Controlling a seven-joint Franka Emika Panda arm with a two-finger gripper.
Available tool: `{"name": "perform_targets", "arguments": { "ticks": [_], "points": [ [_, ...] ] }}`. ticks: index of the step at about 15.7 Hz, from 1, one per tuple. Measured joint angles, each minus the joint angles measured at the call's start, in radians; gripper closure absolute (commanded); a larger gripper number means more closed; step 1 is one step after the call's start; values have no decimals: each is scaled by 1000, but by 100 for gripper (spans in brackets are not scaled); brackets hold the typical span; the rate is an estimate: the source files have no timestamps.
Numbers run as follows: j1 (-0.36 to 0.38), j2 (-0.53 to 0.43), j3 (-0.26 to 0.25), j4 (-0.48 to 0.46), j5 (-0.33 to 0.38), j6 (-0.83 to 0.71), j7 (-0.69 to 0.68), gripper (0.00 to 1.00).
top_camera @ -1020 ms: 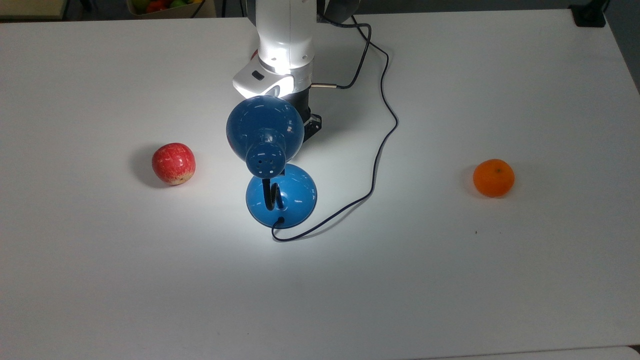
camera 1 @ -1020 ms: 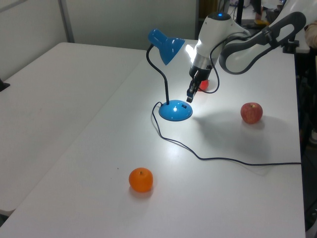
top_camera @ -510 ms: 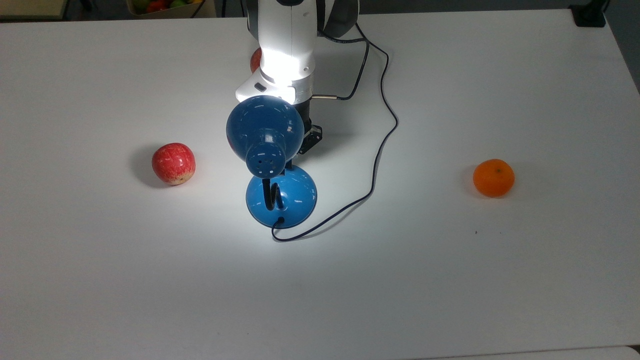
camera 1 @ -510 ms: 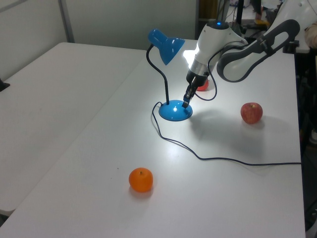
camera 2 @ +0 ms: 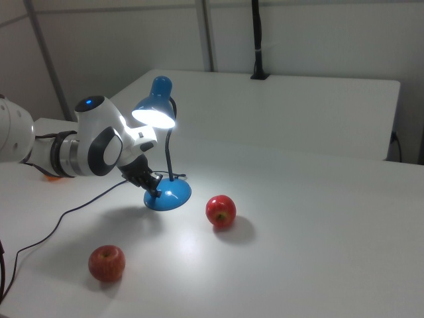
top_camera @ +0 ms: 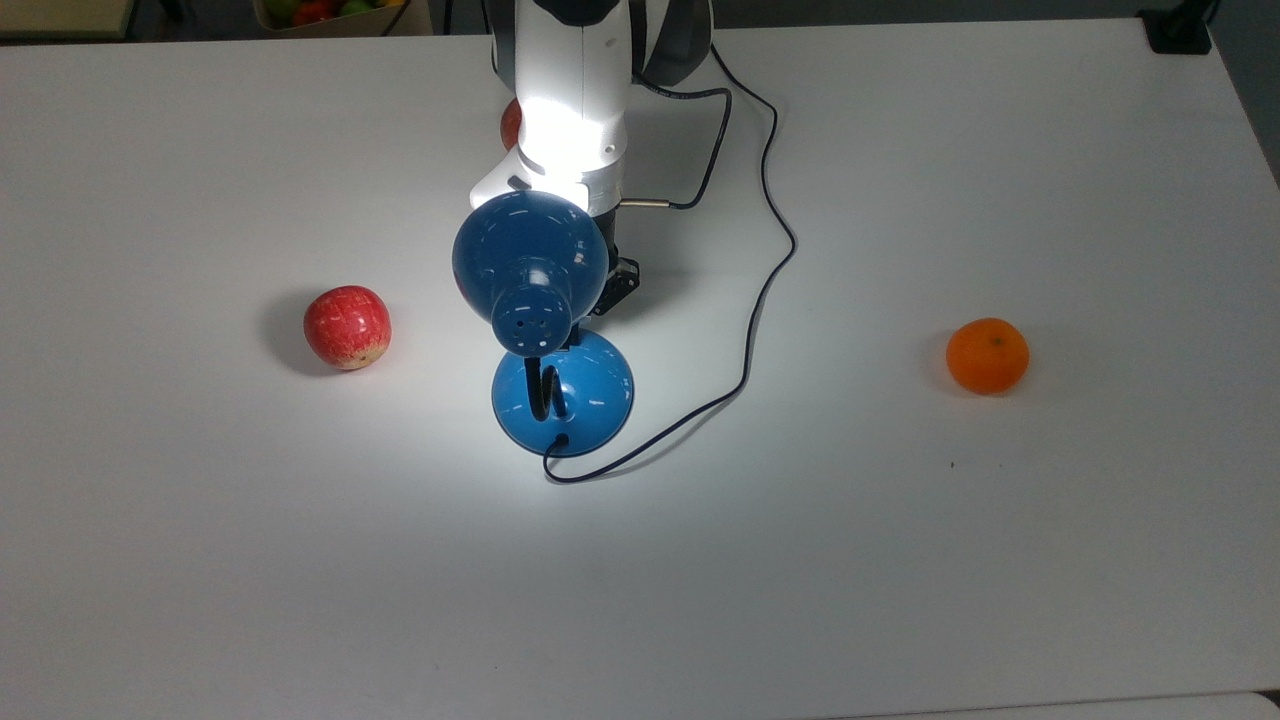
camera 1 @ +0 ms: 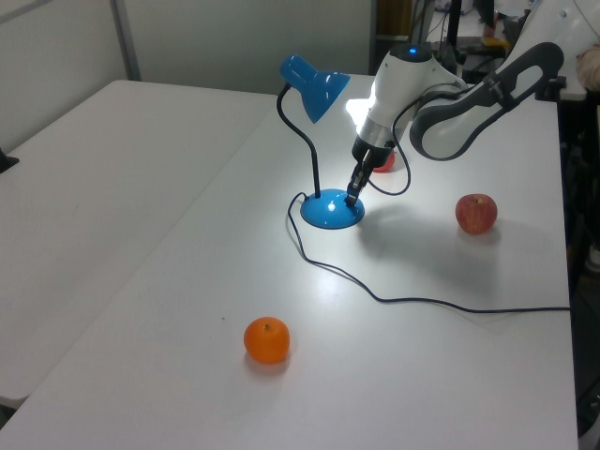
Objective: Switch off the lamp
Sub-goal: 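Press the switch on the lamp base with the gripper fingertips, then lift the gripper up and away from the lamp base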
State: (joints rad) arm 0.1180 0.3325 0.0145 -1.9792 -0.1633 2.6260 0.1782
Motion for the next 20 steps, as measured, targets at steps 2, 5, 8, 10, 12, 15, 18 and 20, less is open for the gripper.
{"name": "perform_targets", "arguments": {
  "ticks": [2,5,8,10,12,15,18,20],
  "points": [
    [0,1,0,0,-3,1,0,100],
    [-6,1,0,1,-4,1,0,100],
    [-10,1,0,1,-4,1,0,100],
    [-11,2,0,1,-4,1,0,100],
    [-11,3,0,0,-4,1,0,100],
    [-11,3,0,-1,-4,-6,1,100],
    [-12,-3,-1,0,-4,-94,4,100],
    [-15,-7,-2,1,-5,-162,4,100]
  ]
}}
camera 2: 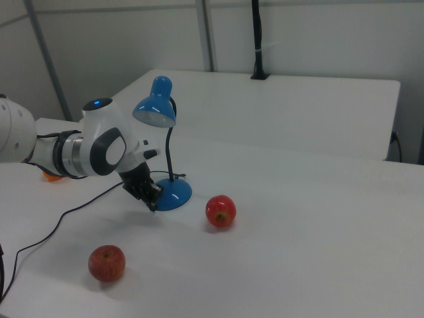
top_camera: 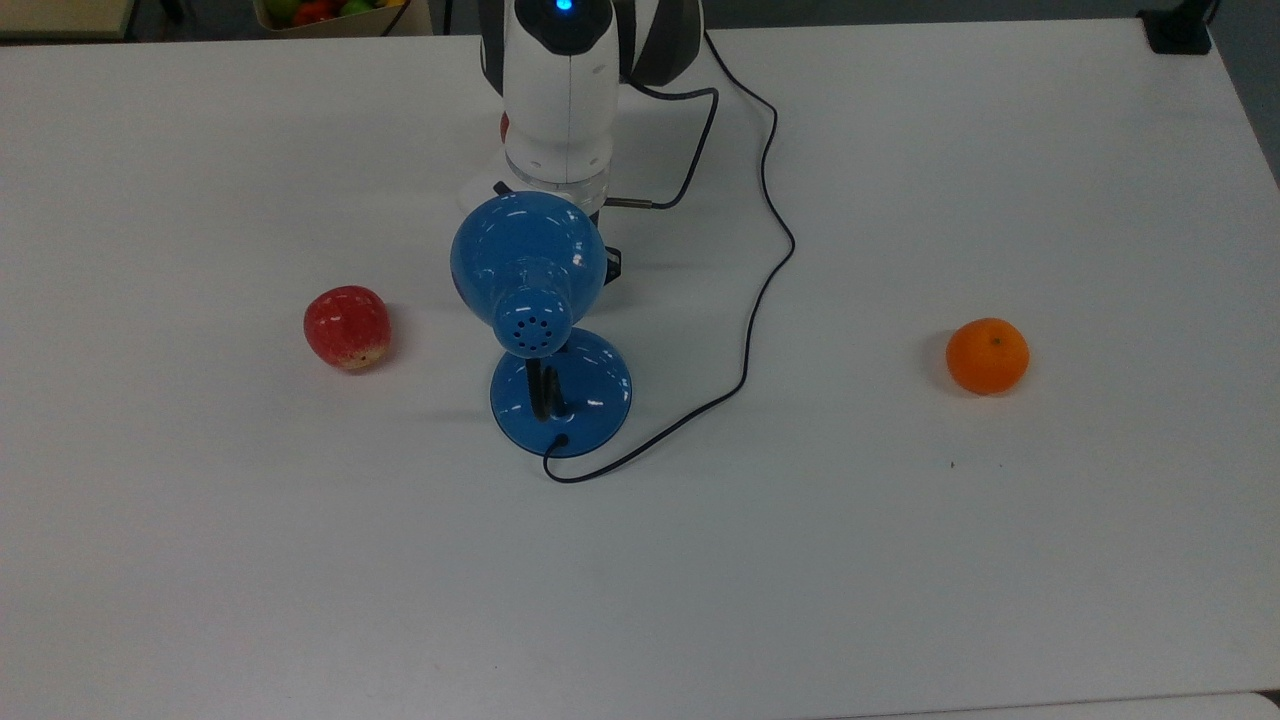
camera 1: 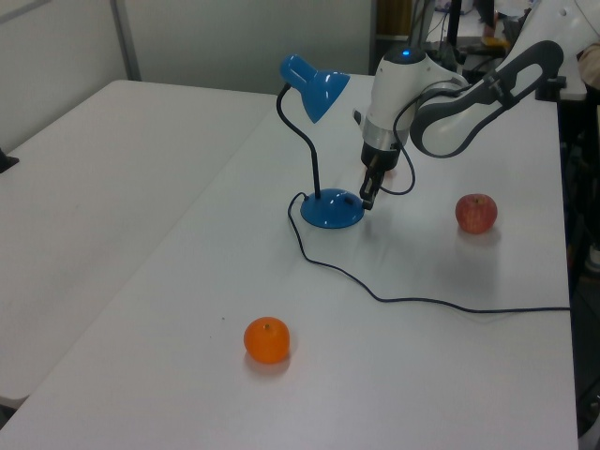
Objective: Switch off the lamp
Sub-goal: 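Lift the gripper up and away from the lamp base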
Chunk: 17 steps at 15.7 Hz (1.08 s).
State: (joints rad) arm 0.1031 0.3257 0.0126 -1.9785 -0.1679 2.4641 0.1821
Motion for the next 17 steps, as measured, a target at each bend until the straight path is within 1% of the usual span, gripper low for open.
{"name": "perform_targets", "arguments": {
  "ticks": [3,8,13,17],
  "points": [
    [-2,-33,0,5,-1,-97,0,100],
    [-2,-130,0,41,-2,-310,0,100],
    [-2,-215,0,151,2,-506,-12,100],
    [-6,-278,-2,252,77,-667,-99,100]
  ]
}}
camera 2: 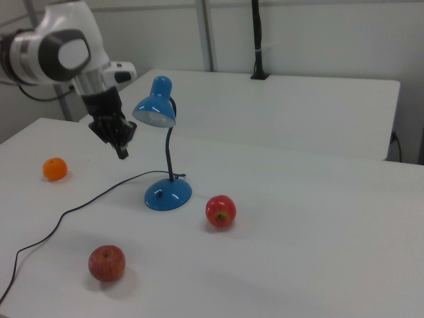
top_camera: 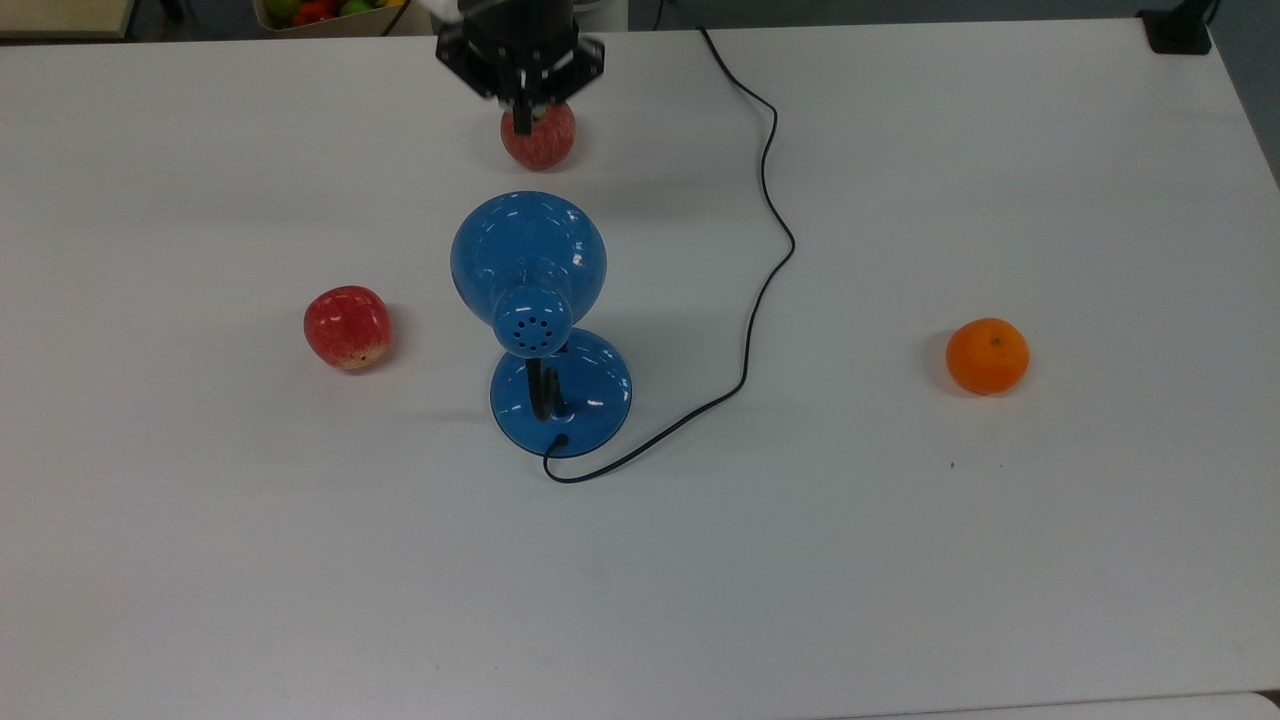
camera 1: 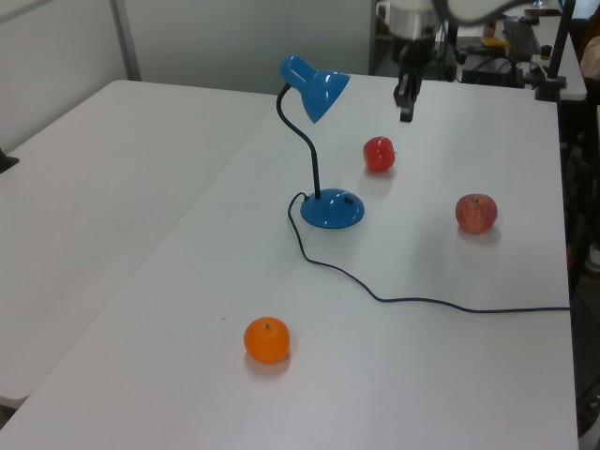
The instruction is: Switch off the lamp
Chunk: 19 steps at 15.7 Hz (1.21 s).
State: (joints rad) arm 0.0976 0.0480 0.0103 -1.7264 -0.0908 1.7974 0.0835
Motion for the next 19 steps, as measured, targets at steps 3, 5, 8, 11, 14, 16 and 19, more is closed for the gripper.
{"name": "perform_targets", "arguments": {
  "ticks": [3,5,8,11,14,16,19],
  "points": [
    [-16,-23,-5,74,24,-114,-37,100],
    [-26,-25,-7,113,29,-155,-43,83],
    [-31,-25,-9,137,29,-186,-45,15],
    [-50,-25,-13,151,29,-203,-46,0],
    [-71,-26,-14,158,29,-218,-58,0],
    [-72,-28,-14,161,29,-218,-78,0],
    [-72,-29,-14,169,29,-218,-92,0]
  ]
}}
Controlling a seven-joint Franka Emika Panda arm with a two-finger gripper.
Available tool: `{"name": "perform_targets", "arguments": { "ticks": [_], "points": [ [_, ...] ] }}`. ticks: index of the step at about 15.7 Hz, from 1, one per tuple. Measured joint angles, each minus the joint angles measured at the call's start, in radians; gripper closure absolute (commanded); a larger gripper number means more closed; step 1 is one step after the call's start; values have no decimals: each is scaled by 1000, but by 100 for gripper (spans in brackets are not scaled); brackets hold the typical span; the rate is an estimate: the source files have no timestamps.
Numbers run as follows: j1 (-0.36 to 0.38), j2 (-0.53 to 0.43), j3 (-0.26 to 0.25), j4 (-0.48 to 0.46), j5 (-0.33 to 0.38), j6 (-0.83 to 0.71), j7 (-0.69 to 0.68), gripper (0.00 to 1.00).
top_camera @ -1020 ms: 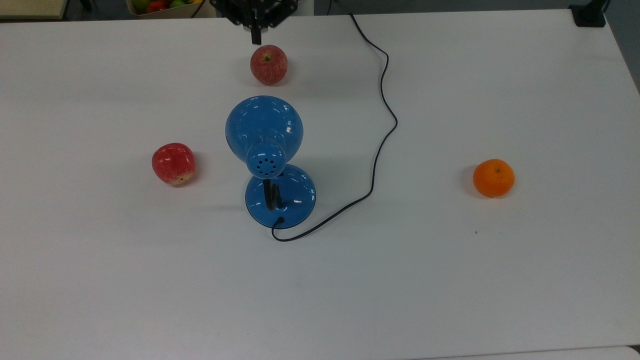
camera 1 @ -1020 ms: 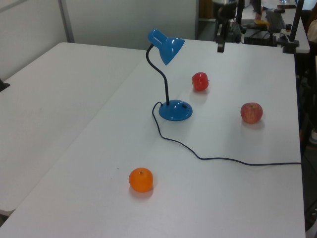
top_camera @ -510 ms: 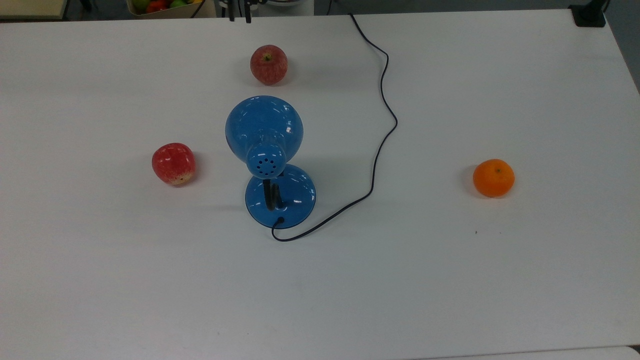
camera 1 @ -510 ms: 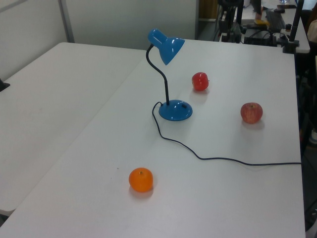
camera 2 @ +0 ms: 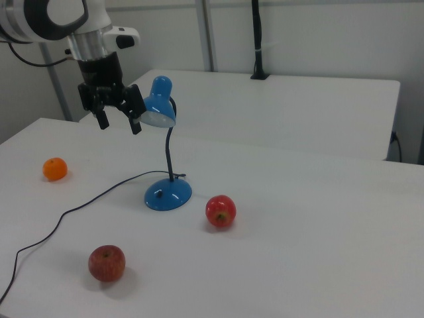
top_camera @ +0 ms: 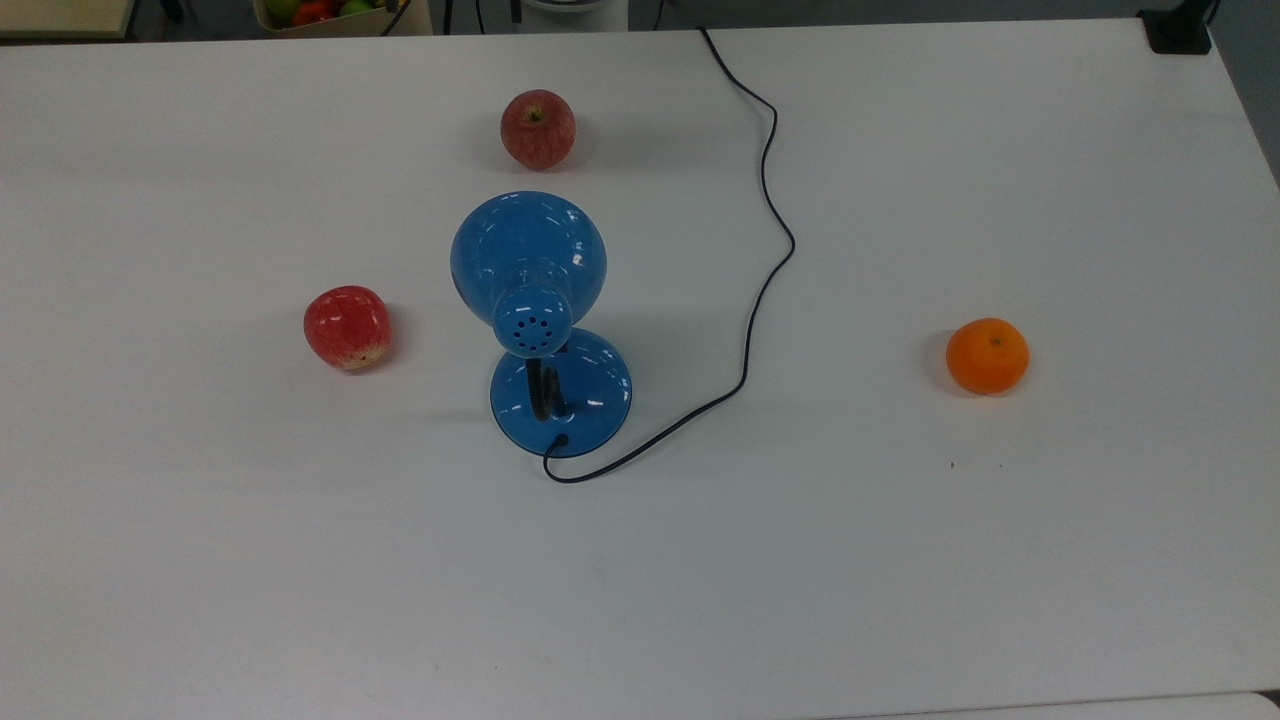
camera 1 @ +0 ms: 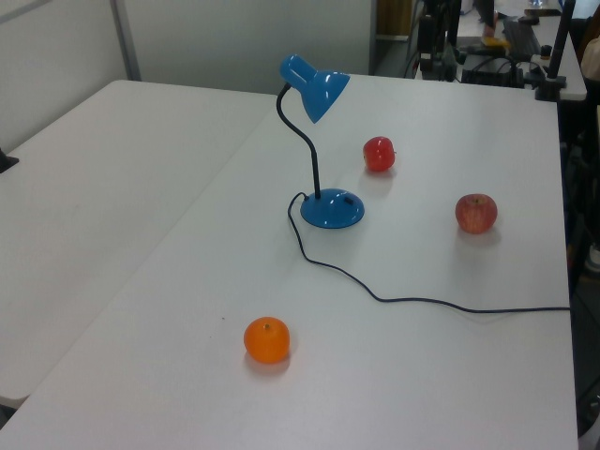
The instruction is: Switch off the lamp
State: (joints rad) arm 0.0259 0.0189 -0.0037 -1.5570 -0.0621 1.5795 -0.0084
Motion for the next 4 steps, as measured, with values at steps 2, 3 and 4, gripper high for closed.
{"name": "perform_targets", "arguments": {
  "ticks": [2,3,4],
  "points": [
    [0,0,0,4,0,-2,-3,0],
    [0,0,0,4,0,-5,-3,0],
    [0,0,0,5,0,-7,-3,0]
  ]
}}
